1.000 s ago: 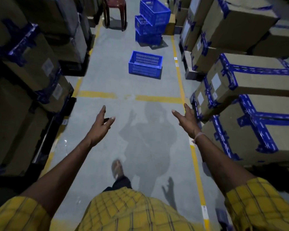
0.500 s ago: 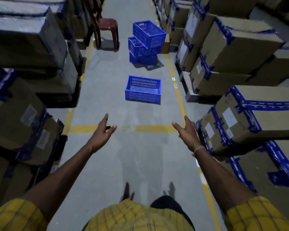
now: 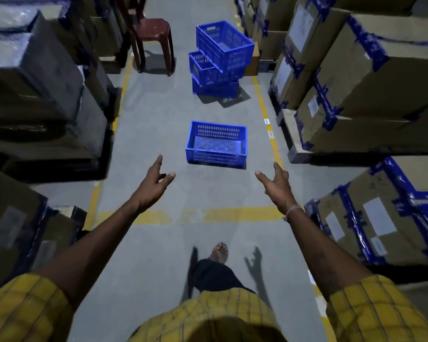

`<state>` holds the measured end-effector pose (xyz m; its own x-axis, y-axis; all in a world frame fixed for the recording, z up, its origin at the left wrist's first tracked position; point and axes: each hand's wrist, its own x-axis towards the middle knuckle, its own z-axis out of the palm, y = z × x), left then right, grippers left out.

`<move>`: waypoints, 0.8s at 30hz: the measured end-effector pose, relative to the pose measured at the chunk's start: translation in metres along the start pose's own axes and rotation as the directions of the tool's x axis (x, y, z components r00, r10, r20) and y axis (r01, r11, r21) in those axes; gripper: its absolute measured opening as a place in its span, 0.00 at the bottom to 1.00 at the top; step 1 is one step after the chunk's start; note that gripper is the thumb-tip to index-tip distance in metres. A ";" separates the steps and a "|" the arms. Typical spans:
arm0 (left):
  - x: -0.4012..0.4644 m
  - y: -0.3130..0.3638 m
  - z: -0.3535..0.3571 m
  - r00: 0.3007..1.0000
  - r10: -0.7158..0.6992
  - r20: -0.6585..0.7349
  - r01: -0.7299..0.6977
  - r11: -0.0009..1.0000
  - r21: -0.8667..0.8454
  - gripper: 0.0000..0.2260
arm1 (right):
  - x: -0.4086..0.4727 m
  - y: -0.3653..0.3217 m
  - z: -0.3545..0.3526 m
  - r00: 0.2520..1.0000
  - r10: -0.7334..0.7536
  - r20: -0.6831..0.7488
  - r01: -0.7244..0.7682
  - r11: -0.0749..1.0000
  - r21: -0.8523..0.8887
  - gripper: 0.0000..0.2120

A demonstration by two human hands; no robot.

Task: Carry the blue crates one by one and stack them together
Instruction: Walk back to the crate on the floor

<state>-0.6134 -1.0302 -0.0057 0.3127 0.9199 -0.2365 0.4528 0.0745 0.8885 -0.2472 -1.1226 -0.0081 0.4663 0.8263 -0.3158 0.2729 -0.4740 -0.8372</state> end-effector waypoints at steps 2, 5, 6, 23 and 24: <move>0.044 0.010 -0.003 0.999 -0.028 0.016 0.028 1.000 -0.003 0.36 | 0.043 -0.017 0.001 1.000 0.024 0.006 -0.024 1.000 0.004 0.48; 0.112 0.023 -0.003 1.000 -0.003 0.027 0.002 0.999 0.035 0.38 | 0.103 -0.038 0.003 1.000 0.012 0.011 -0.012 1.000 -0.017 0.48; 0.141 0.027 -0.002 0.999 -0.018 0.031 0.017 0.999 0.034 0.38 | 0.129 -0.045 0.003 1.000 0.026 0.007 -0.026 0.999 -0.028 0.47; 0.438 0.031 -0.008 0.989 -0.092 0.111 0.084 0.993 0.081 0.37 | 0.395 -0.120 0.046 0.993 0.112 0.025 -0.108 0.988 -0.110 0.42; 0.459 0.029 -0.010 0.988 -0.099 0.115 0.090 0.992 0.083 0.36 | 0.413 -0.121 0.051 0.992 0.121 0.023 -0.118 0.987 -0.113 0.42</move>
<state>-0.4649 -0.6023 -0.0849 0.3603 0.8575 -0.3673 0.5469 0.1248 0.8278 -0.1308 -0.7082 -0.0599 0.4762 0.7698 -0.4250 0.3096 -0.5992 -0.7383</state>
